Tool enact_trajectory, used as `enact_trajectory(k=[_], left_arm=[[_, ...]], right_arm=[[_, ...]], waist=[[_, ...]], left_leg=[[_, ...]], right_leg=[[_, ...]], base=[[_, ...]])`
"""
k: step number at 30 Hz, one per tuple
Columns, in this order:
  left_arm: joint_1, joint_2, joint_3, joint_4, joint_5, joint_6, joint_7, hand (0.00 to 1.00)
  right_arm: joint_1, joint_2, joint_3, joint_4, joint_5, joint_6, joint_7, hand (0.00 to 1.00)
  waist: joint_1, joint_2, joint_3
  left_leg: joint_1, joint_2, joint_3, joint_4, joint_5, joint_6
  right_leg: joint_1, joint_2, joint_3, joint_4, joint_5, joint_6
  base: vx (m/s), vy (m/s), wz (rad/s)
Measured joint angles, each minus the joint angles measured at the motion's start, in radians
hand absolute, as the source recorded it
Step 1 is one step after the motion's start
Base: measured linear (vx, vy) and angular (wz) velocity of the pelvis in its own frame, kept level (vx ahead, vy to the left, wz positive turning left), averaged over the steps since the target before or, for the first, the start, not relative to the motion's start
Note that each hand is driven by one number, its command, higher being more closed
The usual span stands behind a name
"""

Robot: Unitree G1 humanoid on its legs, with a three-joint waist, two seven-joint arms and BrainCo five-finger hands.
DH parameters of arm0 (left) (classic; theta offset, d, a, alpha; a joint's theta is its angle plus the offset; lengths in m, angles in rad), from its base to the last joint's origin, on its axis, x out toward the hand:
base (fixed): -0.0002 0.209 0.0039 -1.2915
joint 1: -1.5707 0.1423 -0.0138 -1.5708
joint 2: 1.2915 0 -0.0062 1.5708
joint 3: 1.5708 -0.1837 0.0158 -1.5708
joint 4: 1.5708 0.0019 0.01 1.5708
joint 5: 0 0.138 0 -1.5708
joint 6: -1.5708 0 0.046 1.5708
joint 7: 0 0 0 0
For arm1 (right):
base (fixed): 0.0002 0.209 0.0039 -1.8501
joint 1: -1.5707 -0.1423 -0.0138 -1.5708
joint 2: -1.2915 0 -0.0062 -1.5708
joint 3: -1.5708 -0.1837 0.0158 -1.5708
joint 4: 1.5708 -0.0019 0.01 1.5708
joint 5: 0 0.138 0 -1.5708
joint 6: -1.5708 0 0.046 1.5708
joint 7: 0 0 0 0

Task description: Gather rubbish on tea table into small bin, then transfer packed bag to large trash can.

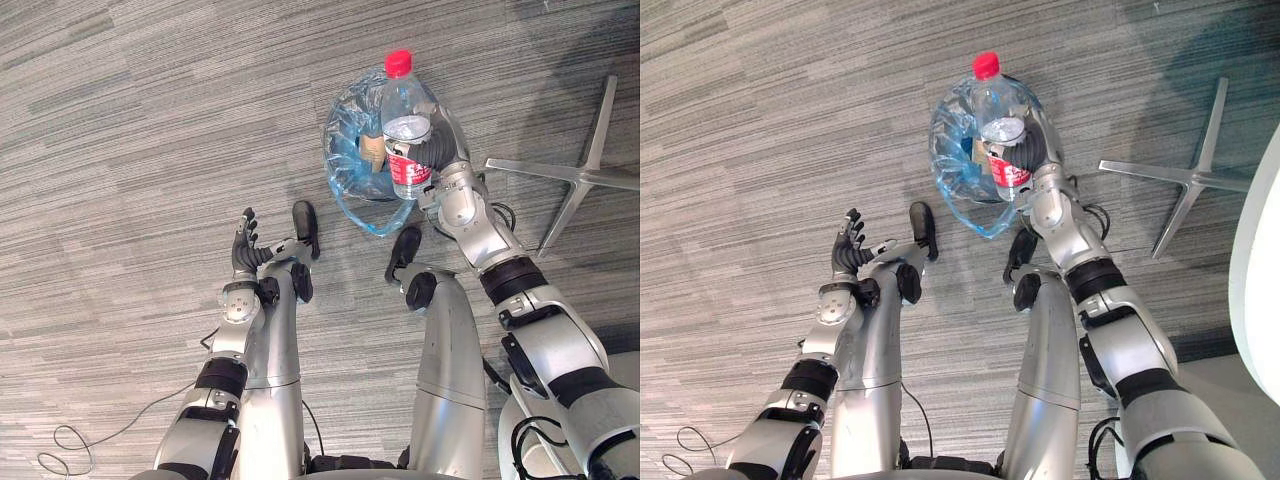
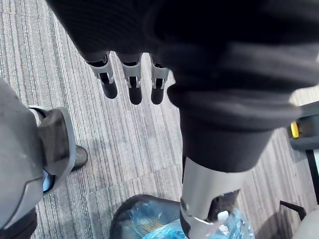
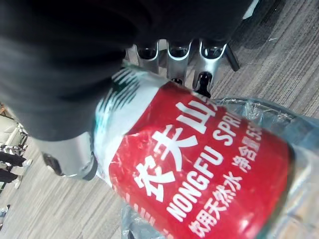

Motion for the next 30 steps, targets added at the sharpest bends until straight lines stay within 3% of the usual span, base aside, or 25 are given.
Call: enact_trajectory(k=[18, 30], left_arm=[[0.007, -0.001, 0.001, -0.03, 0.001, 0.0, 0.0, 0.0], [0.023, -0.003, 0.002, -0.02, 0.003, 0.008, -0.001, 0.0]], right_arm=[[0.035, 0.03, -0.027, -0.07, -0.013, 0.0, -0.018, 0.0], [0.159, 0.06, -0.018, -0.171, -0.131, -0.006, 0.003, 0.0]], waist=[[0.0, 0.0, 0.0], [-0.001, -0.001, -0.001]], left_leg=[[-0.019, 0.001, -0.013, 0.008, 0.003, -0.004], [0.014, 0.014, -0.015, -0.001, 0.001, -0.011]], right_leg=[[-0.016, 0.001, -0.01, 0.02, -0.01, -0.01], [0.019, 0.014, -0.016, 0.001, -0.009, -0.011]], base=[[-0.02, 0.002, 0.01], [-0.03, 0.004, -0.03]])
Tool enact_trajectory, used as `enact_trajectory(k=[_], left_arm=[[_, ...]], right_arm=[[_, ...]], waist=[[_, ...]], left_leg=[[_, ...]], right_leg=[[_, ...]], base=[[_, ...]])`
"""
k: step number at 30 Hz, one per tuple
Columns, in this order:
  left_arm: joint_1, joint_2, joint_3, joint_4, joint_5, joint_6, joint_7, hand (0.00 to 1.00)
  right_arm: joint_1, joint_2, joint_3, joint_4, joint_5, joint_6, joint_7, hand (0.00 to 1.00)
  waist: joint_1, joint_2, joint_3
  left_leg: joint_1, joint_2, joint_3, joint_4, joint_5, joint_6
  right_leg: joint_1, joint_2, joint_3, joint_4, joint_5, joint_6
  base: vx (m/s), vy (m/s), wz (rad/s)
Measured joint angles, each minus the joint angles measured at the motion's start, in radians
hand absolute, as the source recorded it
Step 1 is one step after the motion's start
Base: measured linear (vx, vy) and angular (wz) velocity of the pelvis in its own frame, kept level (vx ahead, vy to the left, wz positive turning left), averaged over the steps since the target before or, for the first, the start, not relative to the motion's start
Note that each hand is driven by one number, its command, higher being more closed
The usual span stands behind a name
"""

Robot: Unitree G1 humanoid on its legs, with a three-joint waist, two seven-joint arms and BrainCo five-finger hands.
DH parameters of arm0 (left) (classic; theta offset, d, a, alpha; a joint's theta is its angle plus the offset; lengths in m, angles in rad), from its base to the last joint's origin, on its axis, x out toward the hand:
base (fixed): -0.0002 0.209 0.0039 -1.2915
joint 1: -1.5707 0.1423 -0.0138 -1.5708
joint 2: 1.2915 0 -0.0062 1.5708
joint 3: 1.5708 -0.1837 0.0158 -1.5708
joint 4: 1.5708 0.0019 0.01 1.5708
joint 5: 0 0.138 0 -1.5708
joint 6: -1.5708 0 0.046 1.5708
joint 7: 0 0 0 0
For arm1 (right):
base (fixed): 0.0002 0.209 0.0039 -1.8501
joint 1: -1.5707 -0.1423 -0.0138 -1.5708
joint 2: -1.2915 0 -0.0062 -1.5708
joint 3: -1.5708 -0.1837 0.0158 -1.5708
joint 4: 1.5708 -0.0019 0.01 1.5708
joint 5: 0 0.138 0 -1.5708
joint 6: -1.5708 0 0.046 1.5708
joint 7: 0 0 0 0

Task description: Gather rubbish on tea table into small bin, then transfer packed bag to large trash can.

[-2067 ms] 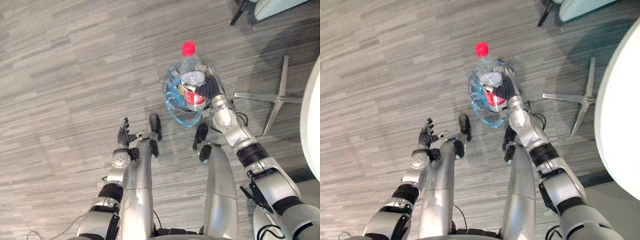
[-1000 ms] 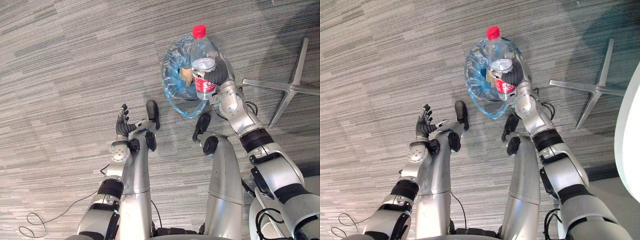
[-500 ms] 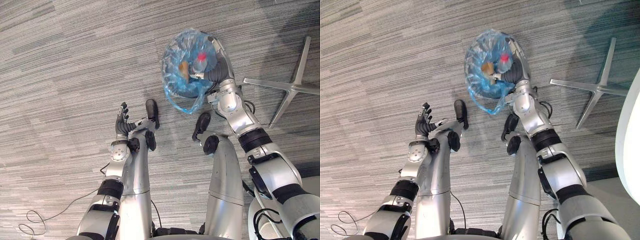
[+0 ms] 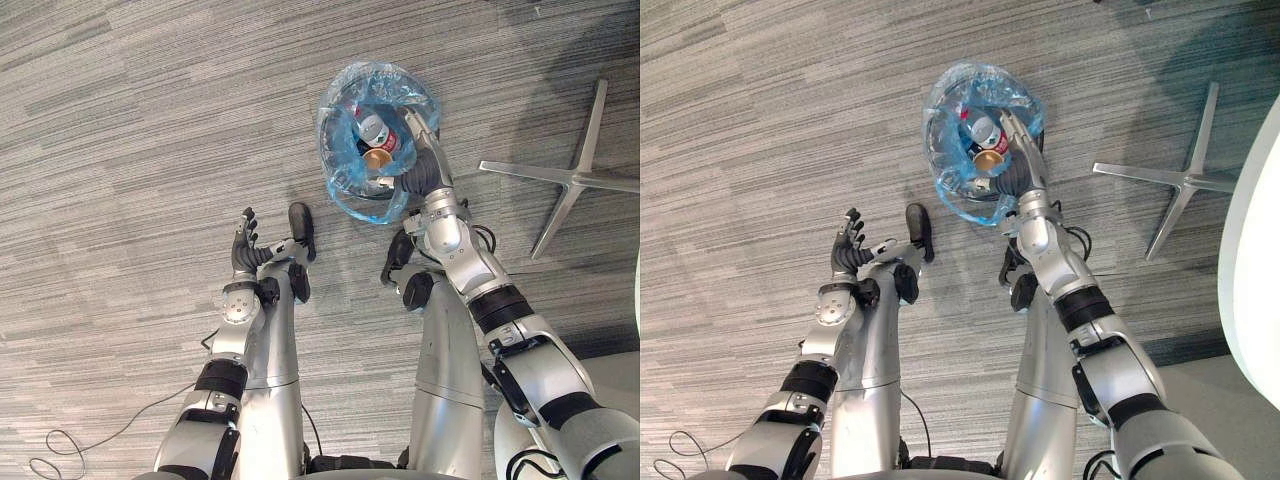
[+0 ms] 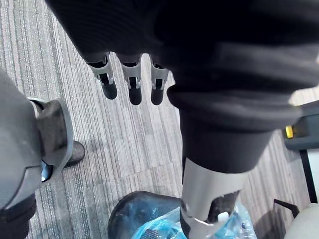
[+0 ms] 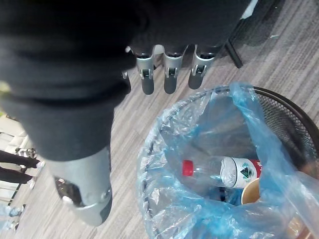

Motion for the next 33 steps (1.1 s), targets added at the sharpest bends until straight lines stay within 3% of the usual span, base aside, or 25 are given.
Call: enact_trajectory(k=[6, 12, 20, 33], left_arm=[[0.002, 0.005, 0.0, 0.0, 0.004, -0.001, 0.0, 0.0], [0.002, 0.006, -0.002, 0.004, 0.006, -0.008, -0.002, 0.0], [0.001, 0.015, -0.013, 0.01, 0.005, -0.013, -0.004, 0.0], [0.001, 0.026, -0.015, -0.008, -0.003, -0.014, -0.005, 0.0]], right_arm=[[-0.006, -0.055, 0.074, 0.02, -0.115, 0.0, 0.013, 0.0], [-0.057, -0.071, 0.165, 0.16, -0.194, 0.001, 0.05, 0.0], [-0.097, -0.095, 0.197, 0.312, -0.221, 0.011, 0.053, 0.0], [-0.121, -0.098, 0.197, 0.366, -0.257, 0.045, 0.066, 0.0]], waist=[[0.002, 0.0, 0.0], [0.003, 0.0, 0.0], [0.004, 0.0, 0.0], [0.006, 0.0, 0.0]], left_leg=[[0.001, 0.011, 0.009, -0.016, 0.01, -0.003], [0.001, 0.01, 0.004, -0.041, 0.026, -0.01], [0.001, 0.003, -0.002, -0.068, 0.034, -0.013], [-0.022, -0.004, -0.005, -0.068, 0.036, -0.015]], right_leg=[[0.001, 0.002, -0.008, -0.014, 0.006, -0.008], [0.0, 0.002, -0.019, -0.025, 0.006, -0.009], [-0.002, -0.002, -0.03, -0.032, 0.005, -0.01], [-0.026, -0.012, -0.036, -0.02, -0.003, -0.017]], base=[[0.0, 0.0, 0.0], [-0.01, -0.009, 0.04], [-0.02, -0.008, 0.05], [-0.01, -0.003, 0.02]])
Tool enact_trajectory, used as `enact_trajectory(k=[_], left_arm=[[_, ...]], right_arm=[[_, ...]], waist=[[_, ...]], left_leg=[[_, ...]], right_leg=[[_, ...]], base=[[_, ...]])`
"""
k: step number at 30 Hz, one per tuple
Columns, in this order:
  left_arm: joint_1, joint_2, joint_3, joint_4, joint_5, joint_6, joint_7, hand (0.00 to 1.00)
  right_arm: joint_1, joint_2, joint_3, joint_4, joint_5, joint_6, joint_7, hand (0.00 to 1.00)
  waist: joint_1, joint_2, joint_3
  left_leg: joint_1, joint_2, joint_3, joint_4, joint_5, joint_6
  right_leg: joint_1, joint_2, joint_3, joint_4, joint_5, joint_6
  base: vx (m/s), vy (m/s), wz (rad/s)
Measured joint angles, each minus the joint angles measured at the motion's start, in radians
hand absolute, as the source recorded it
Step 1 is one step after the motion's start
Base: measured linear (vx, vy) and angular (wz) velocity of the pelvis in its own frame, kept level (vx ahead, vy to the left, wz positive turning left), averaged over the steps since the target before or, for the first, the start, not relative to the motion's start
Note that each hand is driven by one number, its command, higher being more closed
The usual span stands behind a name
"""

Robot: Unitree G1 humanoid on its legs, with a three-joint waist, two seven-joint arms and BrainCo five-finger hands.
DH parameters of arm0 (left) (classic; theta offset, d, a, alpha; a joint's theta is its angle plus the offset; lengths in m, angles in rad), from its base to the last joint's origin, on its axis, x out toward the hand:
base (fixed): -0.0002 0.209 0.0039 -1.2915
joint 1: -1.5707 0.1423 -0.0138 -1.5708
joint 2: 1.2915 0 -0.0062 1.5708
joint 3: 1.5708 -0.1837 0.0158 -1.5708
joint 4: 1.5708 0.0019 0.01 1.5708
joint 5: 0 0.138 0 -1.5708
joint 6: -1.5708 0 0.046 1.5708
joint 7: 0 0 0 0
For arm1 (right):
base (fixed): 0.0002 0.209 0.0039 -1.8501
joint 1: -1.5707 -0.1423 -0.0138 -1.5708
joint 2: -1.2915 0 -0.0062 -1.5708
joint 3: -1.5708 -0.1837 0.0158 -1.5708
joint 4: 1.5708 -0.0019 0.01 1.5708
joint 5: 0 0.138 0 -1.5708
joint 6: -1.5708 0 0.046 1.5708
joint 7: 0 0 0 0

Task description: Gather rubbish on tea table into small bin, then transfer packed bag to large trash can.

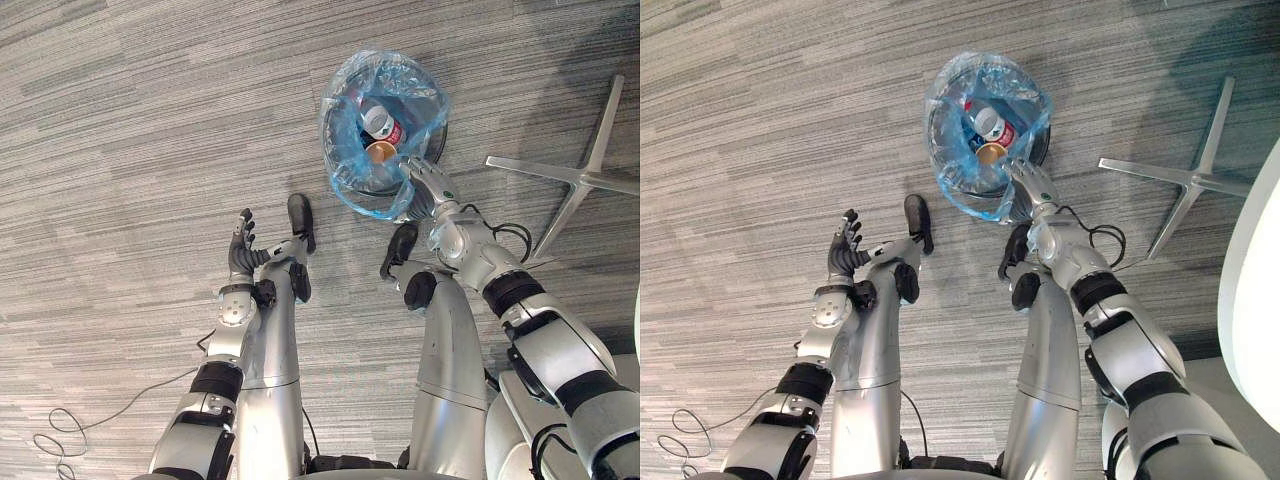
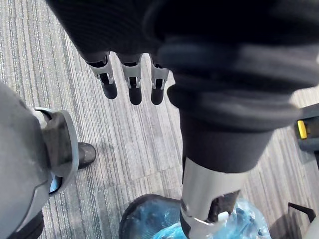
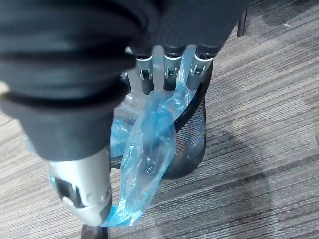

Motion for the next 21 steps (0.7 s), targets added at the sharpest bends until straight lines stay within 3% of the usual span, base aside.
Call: enact_trajectory(k=[9, 10, 21], left_arm=[[0.0, -0.001, 0.0, -0.025, -0.001, 0.0, 0.001, 0.0], [0.0, -0.001, 0.0, -0.025, -0.001, 0.0, 0.001, 0.0], [0.0, -0.002, 0.001, -0.033, -0.002, 0.0, 0.001, 0.0]], right_arm=[[-0.004, 0.022, 0.003, 0.042, -0.078, 0.023, 0.004, 0.0], [-0.005, 0.027, 0.014, 0.048, -0.092, 0.027, 0.005, 1.0], [-0.01, 0.058, 0.038, 0.081, -0.128, 0.052, 0.007, 1.0]], waist=[[0.018, 0.0, -0.001], [0.018, 0.0, -0.001], [0.017, 0.0, -0.001]], left_leg=[[-0.023, 0.0, -0.002, 0.007, 0.005, -0.001], [-0.023, 0.0, -0.003, 0.007, 0.005, -0.002], [-0.029, 0.0, -0.004, 0.007, 0.009, -0.006]], right_leg=[[-0.025, -0.004, -0.002, 0.017, -0.005, -0.008], [-0.025, -0.004, -0.003, 0.018, -0.006, -0.009], [-0.029, -0.004, -0.005, 0.017, -0.007, -0.008]], base=[[-0.03, -0.004, 0.02], [-0.03, -0.008, 0.04], [-0.01, -0.001, 0.0]])
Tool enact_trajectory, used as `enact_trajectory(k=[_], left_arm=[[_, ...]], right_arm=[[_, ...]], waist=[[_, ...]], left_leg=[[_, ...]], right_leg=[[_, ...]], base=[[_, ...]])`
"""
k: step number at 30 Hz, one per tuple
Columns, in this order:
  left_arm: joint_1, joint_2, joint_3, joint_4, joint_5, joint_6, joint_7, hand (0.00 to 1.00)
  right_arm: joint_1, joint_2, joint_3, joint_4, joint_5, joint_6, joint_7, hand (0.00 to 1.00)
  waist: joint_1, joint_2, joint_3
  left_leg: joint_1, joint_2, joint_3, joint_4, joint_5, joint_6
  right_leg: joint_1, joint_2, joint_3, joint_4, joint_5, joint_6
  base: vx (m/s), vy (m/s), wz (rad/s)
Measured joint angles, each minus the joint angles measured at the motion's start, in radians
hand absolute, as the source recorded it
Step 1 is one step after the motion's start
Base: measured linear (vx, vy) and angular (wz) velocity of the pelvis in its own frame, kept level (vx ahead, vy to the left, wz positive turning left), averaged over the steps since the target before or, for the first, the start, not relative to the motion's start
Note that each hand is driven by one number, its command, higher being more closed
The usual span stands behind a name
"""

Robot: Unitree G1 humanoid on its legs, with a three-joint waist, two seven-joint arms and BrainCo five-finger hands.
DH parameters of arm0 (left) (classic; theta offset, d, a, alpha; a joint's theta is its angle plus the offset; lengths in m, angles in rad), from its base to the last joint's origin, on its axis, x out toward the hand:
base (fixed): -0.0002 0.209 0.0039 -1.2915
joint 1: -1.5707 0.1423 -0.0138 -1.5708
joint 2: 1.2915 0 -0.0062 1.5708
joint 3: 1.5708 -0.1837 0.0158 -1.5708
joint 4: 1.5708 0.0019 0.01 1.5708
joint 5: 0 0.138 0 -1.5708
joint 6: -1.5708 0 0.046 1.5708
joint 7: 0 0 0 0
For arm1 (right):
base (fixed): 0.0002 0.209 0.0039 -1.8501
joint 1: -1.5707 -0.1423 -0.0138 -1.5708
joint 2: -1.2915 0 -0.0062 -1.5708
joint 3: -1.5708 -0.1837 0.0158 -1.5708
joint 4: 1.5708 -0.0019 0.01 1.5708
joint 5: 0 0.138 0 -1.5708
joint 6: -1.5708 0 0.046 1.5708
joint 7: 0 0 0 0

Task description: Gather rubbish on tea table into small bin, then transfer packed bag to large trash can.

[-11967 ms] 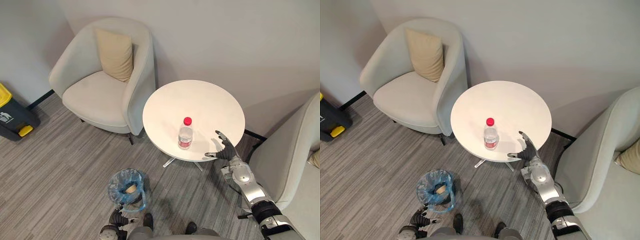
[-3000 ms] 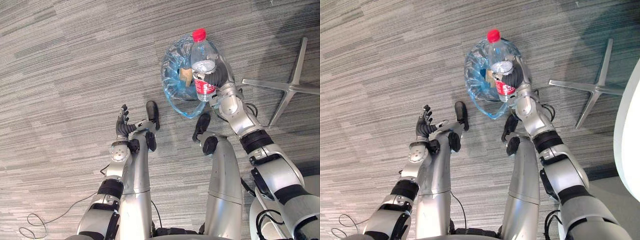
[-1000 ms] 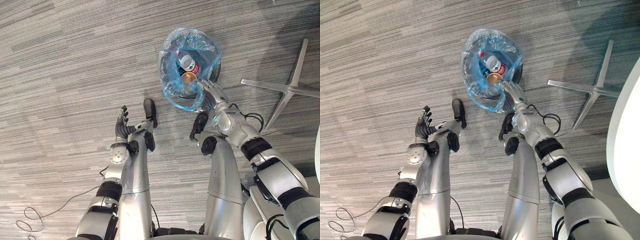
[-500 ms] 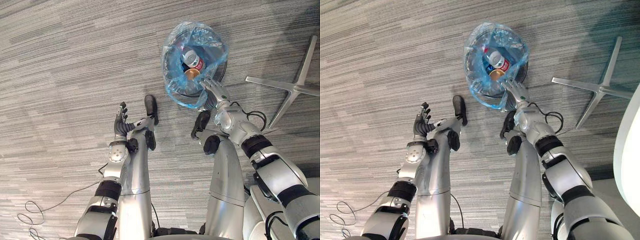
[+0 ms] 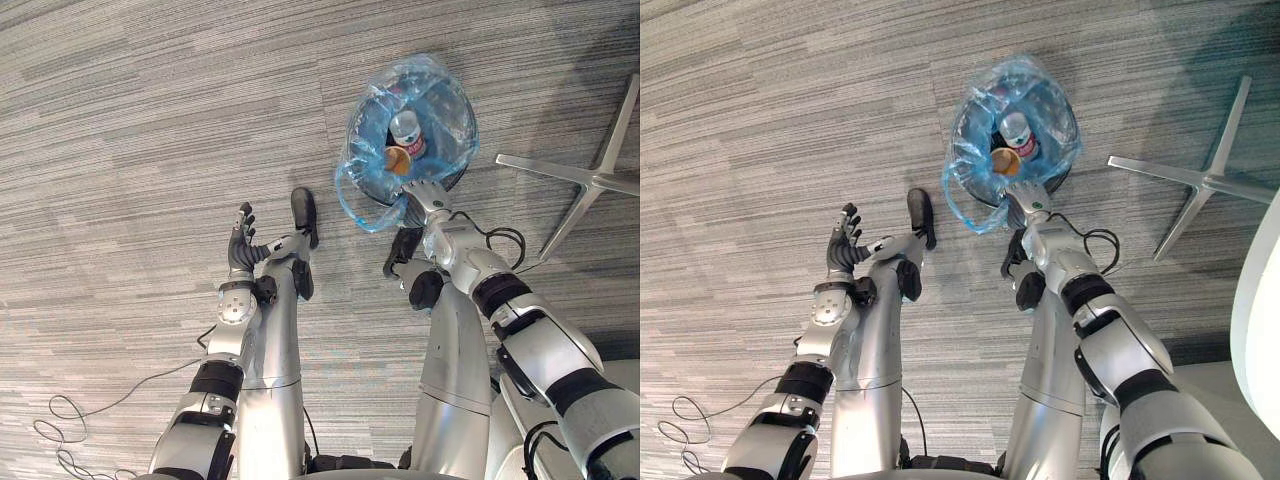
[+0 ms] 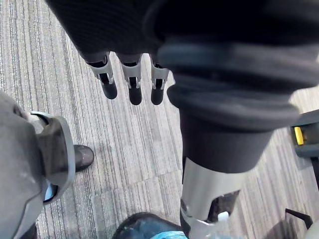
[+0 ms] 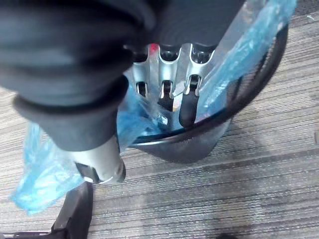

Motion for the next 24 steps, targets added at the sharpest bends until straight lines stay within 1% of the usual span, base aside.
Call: enact_trajectory(k=[17, 21, 24], left_arm=[[0.0, -0.002, 0.002, -0.001, 0.0, 0.001, 0.001, 0.0], [0.0, -0.003, 0.003, -0.001, 0.001, 0.002, 0.002, 0.0], [0.0, -0.003, 0.006, -0.003, 0.001, 0.003, 0.002, 0.0]], right_arm=[[0.011, 0.021, -0.007, -0.015, 0.019, 0.0, -0.004, 1.0], [0.024, 0.027, -0.046, -0.08, 0.06, 0.0, -0.026, 1.0], [0.058, 0.036, -0.086, -0.18, 0.099, 0.0, -0.039, 1.0]], waist=[[-0.002, 0.0, 0.0], [-0.002, 0.0, 0.0], [-0.005, 0.0, 0.0]], left_leg=[[0.001, 0.001, -0.003, 0.001, 0.008, 0.003], [0.002, 0.003, -0.005, 0.007, 0.008, 0.003], [0.003, 0.011, -0.006, 0.022, 0.007, 0.004]], right_leg=[[0.003, 0.002, -0.002, -0.001, 0.0, 0.0], [0.007, 0.004, -0.003, 0.001, 0.0, 0.0], [0.013, 0.009, -0.003, 0.005, 0.0, 0.0]], base=[[-0.02, -0.001, 0.0], [0.0, 0.0, 0.0], [-0.01, -0.001, -0.07]])
